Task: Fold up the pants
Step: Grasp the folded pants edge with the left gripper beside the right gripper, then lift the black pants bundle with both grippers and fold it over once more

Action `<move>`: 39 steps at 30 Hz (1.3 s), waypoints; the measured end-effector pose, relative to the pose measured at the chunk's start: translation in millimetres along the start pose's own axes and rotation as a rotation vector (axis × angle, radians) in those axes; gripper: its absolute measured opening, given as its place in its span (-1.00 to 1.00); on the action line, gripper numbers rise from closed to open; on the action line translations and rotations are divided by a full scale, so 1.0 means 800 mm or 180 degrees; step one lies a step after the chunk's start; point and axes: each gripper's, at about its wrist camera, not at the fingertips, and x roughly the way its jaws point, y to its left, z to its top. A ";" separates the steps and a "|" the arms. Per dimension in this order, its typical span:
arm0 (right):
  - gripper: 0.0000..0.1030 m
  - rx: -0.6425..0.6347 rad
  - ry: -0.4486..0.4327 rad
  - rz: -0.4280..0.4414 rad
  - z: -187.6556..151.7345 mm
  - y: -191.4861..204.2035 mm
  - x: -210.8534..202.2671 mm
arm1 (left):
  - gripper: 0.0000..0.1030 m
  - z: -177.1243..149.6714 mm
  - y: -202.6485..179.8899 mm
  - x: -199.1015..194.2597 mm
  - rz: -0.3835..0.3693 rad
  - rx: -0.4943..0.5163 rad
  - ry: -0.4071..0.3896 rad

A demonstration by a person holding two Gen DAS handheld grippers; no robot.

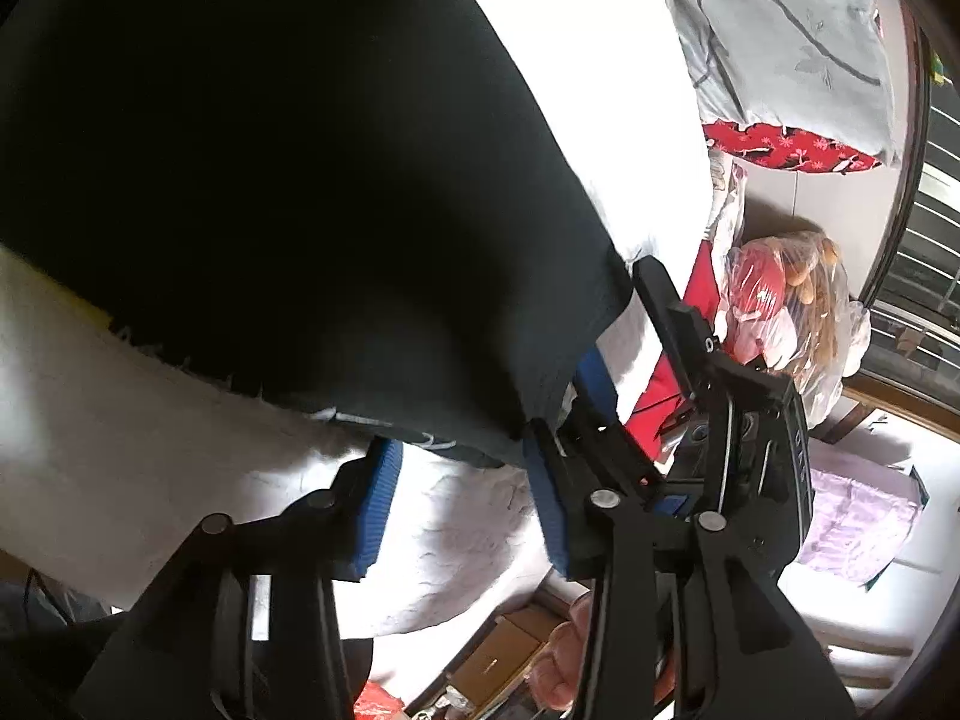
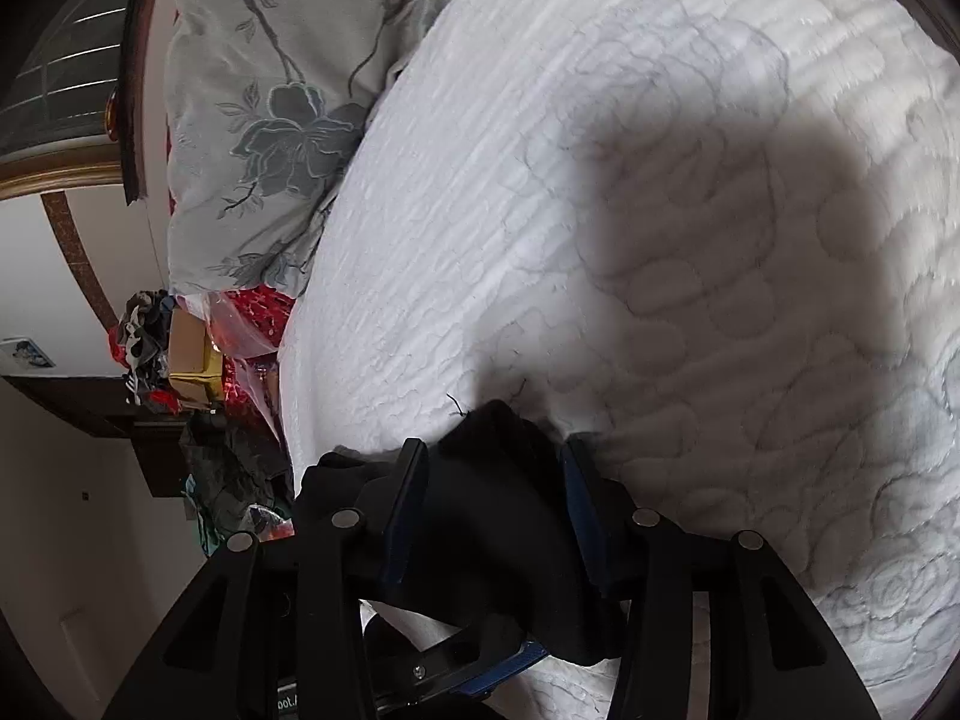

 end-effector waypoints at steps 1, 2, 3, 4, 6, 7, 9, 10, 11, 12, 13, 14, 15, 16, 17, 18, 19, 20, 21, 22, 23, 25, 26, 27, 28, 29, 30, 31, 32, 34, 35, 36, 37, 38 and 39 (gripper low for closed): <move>-0.06 -0.0006 -0.0008 -0.0010 0.001 -0.001 -0.003 | -0.18 -0.003 0.000 0.002 0.0020 0.0011 -0.0003; -0.06 0.0003 -0.0004 -0.0014 0.002 -0.003 -0.004 | -0.18 -0.004 -0.001 0.003 0.0021 0.0007 -0.0005; -0.06 0.0027 -0.0004 -0.0006 0.002 -0.005 -0.006 | -0.17 -0.004 -0.002 0.004 0.0035 0.0014 -0.0012; -0.06 0.0058 -0.0013 0.0013 0.002 -0.008 -0.008 | -0.16 -0.002 -0.004 0.006 0.0041 0.0021 -0.0020; -0.03 0.0099 -0.0032 0.0051 0.002 -0.011 -0.011 | -0.15 0.007 -0.011 0.013 0.0027 -0.0036 -0.0016; -0.02 0.0119 -0.0026 0.0073 0.002 -0.013 -0.010 | -0.14 0.012 -0.011 0.015 -0.0002 -0.0093 0.0005; -0.01 0.0129 -0.0034 0.0083 0.002 -0.012 -0.006 | -0.14 0.018 -0.015 0.017 -0.0011 -0.0118 0.0021; 0.03 0.0127 -0.0029 0.0109 0.003 -0.012 -0.004 | -0.14 0.020 -0.016 0.018 -0.0016 -0.0126 0.0042; 0.03 0.0121 -0.0020 0.0134 0.003 -0.012 -0.002 | -0.14 0.022 -0.018 0.018 -0.0034 -0.0116 0.0073; 0.03 0.0108 -0.0008 0.0149 0.004 -0.010 0.002 | -0.17 0.023 -0.019 0.018 -0.0028 -0.0094 0.0103; 0.01 0.0077 0.0007 0.0147 0.005 -0.008 0.006 | -0.24 0.026 -0.020 0.018 -0.0015 -0.0081 0.0139; -0.06 0.0052 0.0011 0.0135 0.005 -0.006 0.008 | -0.46 0.027 -0.019 0.018 -0.0014 -0.0073 0.0168; -0.31 0.0016 0.0001 0.0073 0.005 -0.003 0.010 | -0.63 0.028 -0.018 0.018 -0.0010 -0.0064 0.0215; -0.71 -0.0019 -0.0010 -0.0009 0.005 -0.002 0.010 | -0.67 0.032 -0.015 0.019 -0.0016 -0.0086 0.0291; -0.75 -0.0055 -0.0011 -0.0063 0.004 -0.001 0.011 | -0.76 0.033 -0.011 0.017 -0.0037 -0.0110 0.0334; -0.76 -0.0090 -0.0042 -0.0079 0.003 0.001 0.010 | -0.83 0.035 -0.010 0.014 -0.0050 -0.0115 0.0367; -0.79 -0.0111 -0.0063 -0.0087 0.001 0.002 0.008 | -0.83 0.036 -0.011 0.011 -0.0057 -0.0094 0.0392; -0.80 -0.0151 -0.0097 -0.0104 -0.001 0.007 0.005 | -0.83 0.037 -0.013 0.007 -0.0069 -0.0073 0.0403; -0.81 -0.0194 -0.0128 -0.0112 -0.003 0.013 0.002 | -0.83 0.036 -0.015 0.001 -0.0097 -0.0039 0.0412; -0.82 -0.0223 -0.0154 -0.0104 -0.006 0.017 0.000 | -0.83 0.035 -0.018 -0.005 -0.0118 0.0004 0.0407; -0.82 -0.0261 -0.0184 -0.0093 -0.009 0.025 -0.004 | -0.83 0.034 -0.020 -0.011 -0.0144 0.0030 0.0402; -0.83 -0.0326 -0.0225 -0.0075 -0.014 0.040 -0.010 | -0.83 0.034 -0.021 -0.024 -0.0212 0.0055 0.0396; -0.83 -0.0357 -0.0240 -0.0067 -0.017 0.049 -0.012 | -0.83 0.035 -0.020 -0.031 -0.0239 0.0063 0.0388; -0.83 -0.0382 -0.0239 -0.0047 -0.020 0.058 -0.013 | -0.83 0.036 -0.019 -0.040 -0.0269 0.0067 0.0369; -0.83 -0.0425 -0.0246 -0.0035 -0.024 0.071 -0.013 | -0.83 0.038 -0.017 -0.050 -0.0301 0.0060 0.0344; -0.83 -0.0460 -0.0246 -0.0029 -0.027 0.081 -0.011 | -0.83 0.041 -0.014 -0.057 -0.0331 0.0049 0.0324; -0.83 -0.0494 -0.0237 -0.0014 -0.030 0.091 -0.008 | -0.83 0.044 -0.010 -0.067 -0.0363 0.0038 0.0300; -0.83 -0.0540 -0.0234 -0.0010 -0.035 0.106 -0.002 | -0.83 0.048 -0.006 -0.079 -0.0389 0.0024 0.0262; -0.83 -0.0580 -0.0224 -0.0009 -0.039 0.117 0.003 | -0.83 0.052 0.000 -0.094 -0.0422 0.0009 0.0212; -0.83 -0.0672 -0.0172 0.0015 -0.048 0.143 0.020 | -0.83 0.064 0.014 -0.123 -0.0475 -0.0036 0.0107; -0.83 -0.0697 -0.0154 0.0028 -0.051 0.153 0.029 | -0.83 0.070 0.021 -0.133 -0.0496 -0.0064 0.0066; -0.83 -0.0719 -0.0128 0.0051 -0.055 0.164 0.039 | -0.83 0.076 0.031 -0.145 -0.0516 -0.0099 0.0020; -0.83 -0.0743 -0.0093 0.0080 -0.059 0.175 0.052 | -0.83 0.085 0.044 -0.161 -0.0535 -0.0155 -0.0040; -0.83 -0.0773 -0.0054 0.0090 -0.064 0.187 0.066 | -0.83 0.091 0.055 -0.172 -0.0551 -0.0200 -0.0084; -0.83 -0.0798 -0.0011 0.0096 -0.069 0.198 0.081 | -0.83 0.097 0.066 -0.184 -0.0568 -0.0241 -0.0132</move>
